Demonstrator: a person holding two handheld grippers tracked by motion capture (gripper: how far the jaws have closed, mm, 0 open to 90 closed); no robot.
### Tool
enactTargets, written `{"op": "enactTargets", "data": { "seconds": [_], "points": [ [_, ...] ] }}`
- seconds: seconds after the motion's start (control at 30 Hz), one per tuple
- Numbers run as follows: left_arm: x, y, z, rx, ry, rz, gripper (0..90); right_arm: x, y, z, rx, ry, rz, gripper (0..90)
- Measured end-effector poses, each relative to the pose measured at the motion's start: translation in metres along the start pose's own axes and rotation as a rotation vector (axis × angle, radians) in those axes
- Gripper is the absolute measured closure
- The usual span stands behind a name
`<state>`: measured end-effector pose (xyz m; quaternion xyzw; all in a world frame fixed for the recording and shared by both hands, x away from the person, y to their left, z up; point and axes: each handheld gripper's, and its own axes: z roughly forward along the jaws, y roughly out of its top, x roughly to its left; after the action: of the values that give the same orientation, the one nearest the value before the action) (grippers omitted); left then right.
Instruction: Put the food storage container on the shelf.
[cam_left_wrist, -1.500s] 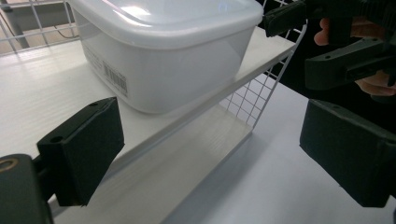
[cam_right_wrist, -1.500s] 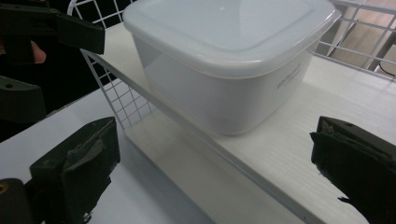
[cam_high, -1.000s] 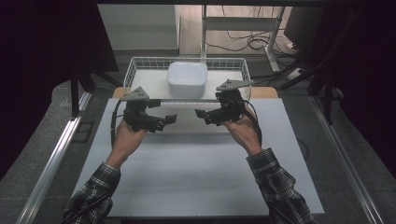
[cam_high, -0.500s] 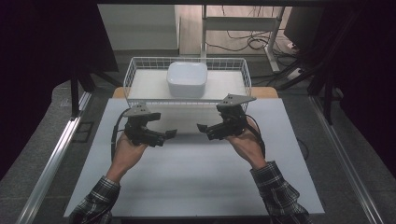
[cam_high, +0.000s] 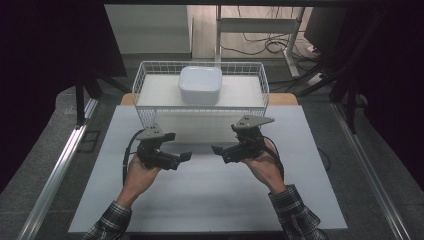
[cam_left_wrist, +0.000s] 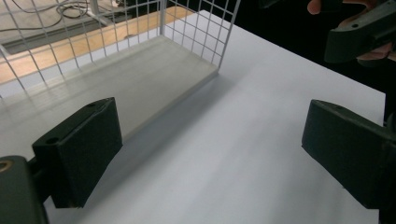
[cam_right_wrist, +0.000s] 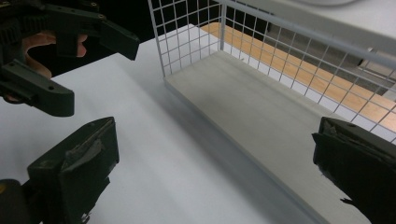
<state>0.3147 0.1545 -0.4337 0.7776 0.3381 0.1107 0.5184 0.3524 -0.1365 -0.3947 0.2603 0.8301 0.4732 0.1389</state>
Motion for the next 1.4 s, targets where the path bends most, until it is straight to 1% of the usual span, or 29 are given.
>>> {"op": "enactTargets", "data": {
  "seconds": [0.13,0.2,0.3,0.37,0.43,0.5,0.67,0.8,0.9,1.07,1.17,1.4],
  "points": [
    [-0.004,-0.009,0.002,0.01,0.006,0.005,4.7,0.002,-0.008,0.001,0.001,0.001,0.005,0.0],
    [-0.005,-0.015,0.003,0.015,0.005,0.001,4.8,0.002,-0.014,0.001,0.003,0.0,0.011,0.0],
    [-0.006,-0.025,0.004,0.011,0.002,-0.018,4.9,0.002,-0.021,0.002,0.014,0.02,0.005,0.0],
    [-0.006,-0.03,0.003,0.022,0.003,-0.021,5.0,0.002,-0.025,0.001,0.016,0.011,0.003,0.0],
    [-0.007,-0.033,0.002,0.018,0.006,-0.023,5.0,0.001,-0.028,-0.001,0.01,0.011,0.01,0.0],
    [-0.008,-0.037,0.001,0.017,-0.003,-0.03,5.0,0.002,-0.032,-0.004,0.003,-0.002,0.013,0.0],
    [-0.014,-0.045,-0.001,0.04,0.013,-0.021,5.0,0.005,-0.041,-0.009,0.002,-0.005,0.012,0.0],
    [-0.017,-0.051,-0.004,0.044,0.013,-0.024,4.9,0.006,-0.049,-0.013,0.011,-0.01,0.012,0.0],
    [-0.019,-0.056,-0.007,0.045,0.017,-0.029,4.9,0.006,-0.055,-0.017,0.008,-0.015,0.017,0.0],
    [-0.019,-0.064,-0.012,0.047,0.027,-0.037,5.0,0.007,-0.063,-0.023,0.007,-0.026,0.025,0.0],
    [-0.02,-0.069,-0.015,0.048,0.031,-0.043,5.0,0.007,-0.068,-0.027,0.011,-0.037,0.022,0.0],
    [-0.021,-0.079,-0.02,0.06,0.04,-0.041,5.1,0.006,-0.078,-0.035,0.001,-0.061,0.024,0.0]
  ]
}}
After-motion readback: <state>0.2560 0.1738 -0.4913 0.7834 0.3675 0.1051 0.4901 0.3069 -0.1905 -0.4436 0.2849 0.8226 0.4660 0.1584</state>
